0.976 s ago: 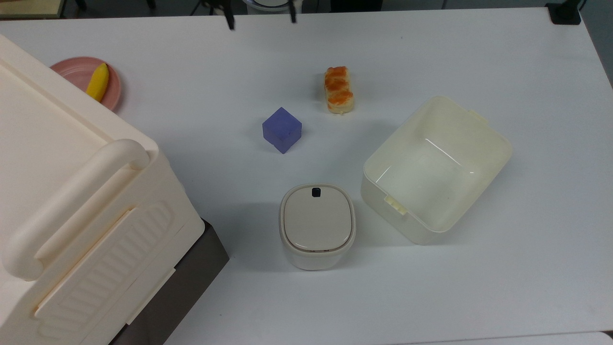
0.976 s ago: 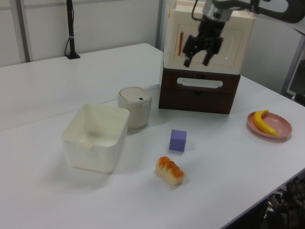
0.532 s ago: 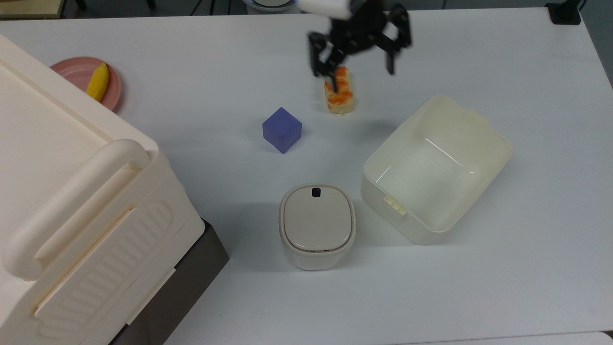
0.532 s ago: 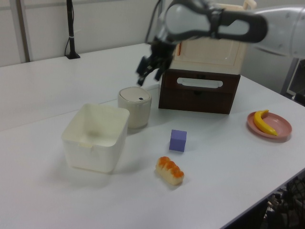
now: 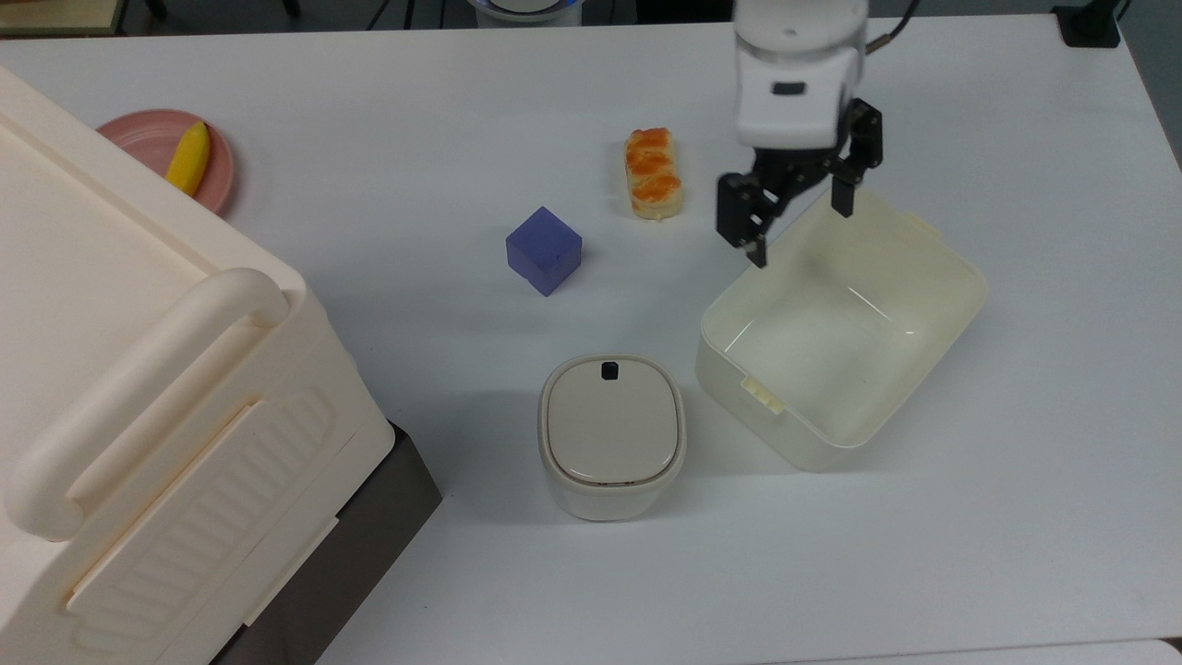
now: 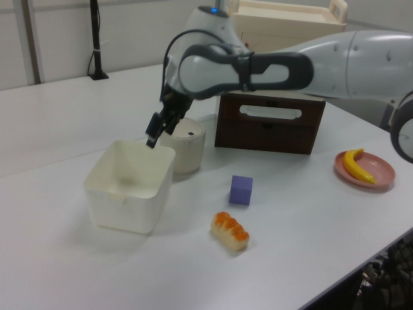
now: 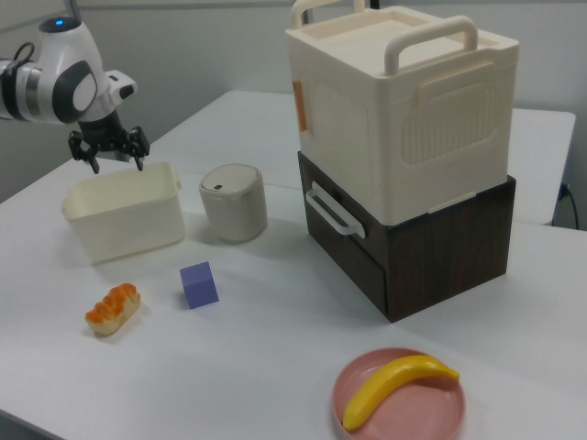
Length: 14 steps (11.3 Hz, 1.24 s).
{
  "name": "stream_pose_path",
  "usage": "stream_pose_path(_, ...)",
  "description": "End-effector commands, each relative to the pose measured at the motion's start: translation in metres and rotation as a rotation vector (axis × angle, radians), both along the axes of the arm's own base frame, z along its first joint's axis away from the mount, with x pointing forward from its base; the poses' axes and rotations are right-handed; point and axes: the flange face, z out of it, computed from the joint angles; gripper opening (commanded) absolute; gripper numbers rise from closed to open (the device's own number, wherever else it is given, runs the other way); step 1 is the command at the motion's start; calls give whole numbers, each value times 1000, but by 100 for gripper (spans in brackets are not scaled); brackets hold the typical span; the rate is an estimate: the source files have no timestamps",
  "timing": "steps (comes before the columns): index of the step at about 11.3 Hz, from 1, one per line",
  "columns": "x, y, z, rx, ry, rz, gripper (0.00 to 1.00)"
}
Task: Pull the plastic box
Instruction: 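Move the gripper over the translucent plastic box and lower it inside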
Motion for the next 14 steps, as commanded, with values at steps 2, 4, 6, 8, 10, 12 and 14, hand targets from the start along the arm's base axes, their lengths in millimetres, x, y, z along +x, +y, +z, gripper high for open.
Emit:
stream_pose_path(2,2,33,-25,-47,-30,133,100)
stream_pose_path(4,1,39,-34,-76,-27,159,100)
stream_pose_path(6,2,39,-47,-101,-18,192,100)
stream_pose_path(8,3,41,-61,-119,-5,228,100)
stream_pose_path(10,0,42,-66,-174,-8,312,100)
stream_pose_path(12,-5,40,-77,-198,17,377,100)
stream_pose_path(14,-10,38,-85,-218,44,434,100)
